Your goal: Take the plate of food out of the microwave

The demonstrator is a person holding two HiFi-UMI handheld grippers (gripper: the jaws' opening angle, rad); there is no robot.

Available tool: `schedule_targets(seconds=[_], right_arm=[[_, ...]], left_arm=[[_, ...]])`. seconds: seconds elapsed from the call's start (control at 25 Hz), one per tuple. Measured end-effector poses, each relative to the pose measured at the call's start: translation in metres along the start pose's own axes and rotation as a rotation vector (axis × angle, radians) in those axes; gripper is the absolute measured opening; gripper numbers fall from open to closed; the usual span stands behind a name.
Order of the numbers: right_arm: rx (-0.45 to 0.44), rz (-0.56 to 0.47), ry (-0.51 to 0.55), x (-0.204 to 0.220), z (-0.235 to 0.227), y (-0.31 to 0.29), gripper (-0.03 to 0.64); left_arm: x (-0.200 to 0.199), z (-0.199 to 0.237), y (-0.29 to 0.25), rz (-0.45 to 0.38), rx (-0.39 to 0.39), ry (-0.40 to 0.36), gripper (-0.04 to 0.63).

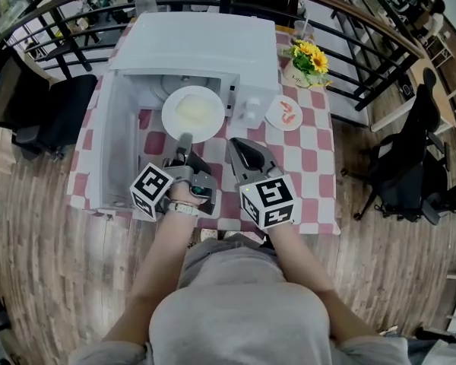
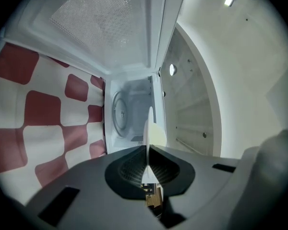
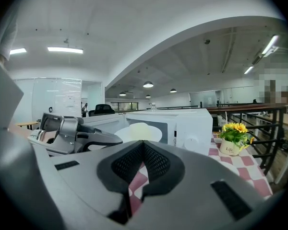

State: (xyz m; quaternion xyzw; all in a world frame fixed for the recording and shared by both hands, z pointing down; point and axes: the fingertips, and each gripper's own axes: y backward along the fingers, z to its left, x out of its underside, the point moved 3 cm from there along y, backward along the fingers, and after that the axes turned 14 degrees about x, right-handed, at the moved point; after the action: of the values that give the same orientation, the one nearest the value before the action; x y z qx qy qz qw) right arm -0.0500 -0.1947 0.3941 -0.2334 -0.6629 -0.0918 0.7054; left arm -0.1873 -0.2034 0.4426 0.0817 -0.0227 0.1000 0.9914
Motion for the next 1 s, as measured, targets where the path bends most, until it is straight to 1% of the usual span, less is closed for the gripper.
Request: schedule_targets(seconds=[0.28, 0.56, 1.0], right_arm=[[0.006, -0.026, -0.012, -0.011, -0.005, 0.011, 0.023], [0.024, -0.044, -0.035, -0.01, -0.008, 0.021, 0.023], [0.022, -0.086, -0.034, -0.012, -0.002, 0.031, 0.023]], left_arm=[[0.012, -0.011, 0.011, -0.032, 0.016, -0.002, 0.017], [0.021, -0.022, 0.02, -0.022, 0.031, -0.01, 0.017], [0.029, -0.033, 0.029, -0.01, 0.037, -0.009, 0.017]])
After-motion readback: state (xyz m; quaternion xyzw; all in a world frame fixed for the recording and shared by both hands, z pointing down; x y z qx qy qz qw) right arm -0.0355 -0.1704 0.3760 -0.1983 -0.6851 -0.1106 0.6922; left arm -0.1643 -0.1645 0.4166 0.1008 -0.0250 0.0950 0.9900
